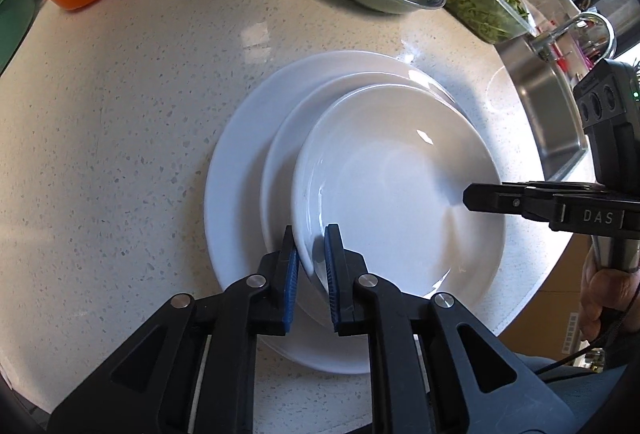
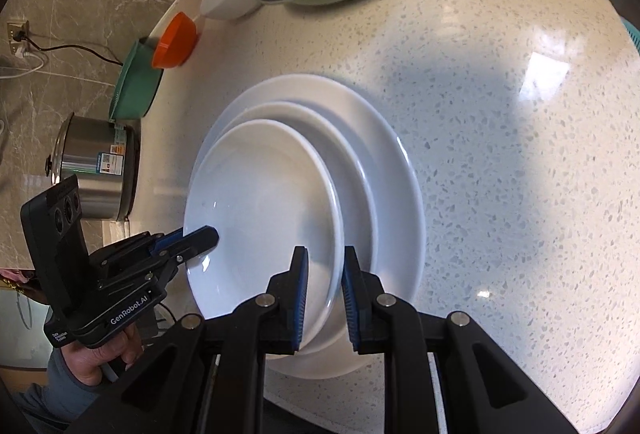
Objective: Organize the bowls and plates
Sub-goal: 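Lower the shallow plate onto the deep plate and open both grippers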
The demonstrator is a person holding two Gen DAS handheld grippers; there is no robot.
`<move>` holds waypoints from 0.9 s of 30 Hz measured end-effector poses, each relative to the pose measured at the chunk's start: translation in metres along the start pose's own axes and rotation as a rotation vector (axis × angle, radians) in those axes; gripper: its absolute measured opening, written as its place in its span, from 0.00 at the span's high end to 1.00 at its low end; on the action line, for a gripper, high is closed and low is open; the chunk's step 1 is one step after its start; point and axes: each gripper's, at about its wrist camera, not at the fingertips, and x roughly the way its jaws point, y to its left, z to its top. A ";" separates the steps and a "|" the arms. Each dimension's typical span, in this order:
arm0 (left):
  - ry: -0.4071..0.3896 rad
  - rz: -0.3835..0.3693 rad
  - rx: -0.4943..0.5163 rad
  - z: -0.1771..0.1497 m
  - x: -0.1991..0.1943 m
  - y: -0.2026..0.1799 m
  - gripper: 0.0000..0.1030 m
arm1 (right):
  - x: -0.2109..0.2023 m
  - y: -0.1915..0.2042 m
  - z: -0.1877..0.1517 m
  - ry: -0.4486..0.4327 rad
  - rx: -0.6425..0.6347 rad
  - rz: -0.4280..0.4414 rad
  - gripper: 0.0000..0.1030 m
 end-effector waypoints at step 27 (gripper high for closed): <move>-0.019 -0.128 0.062 0.006 -0.002 -0.021 0.16 | 0.004 0.033 0.001 -0.059 -0.051 -0.068 0.37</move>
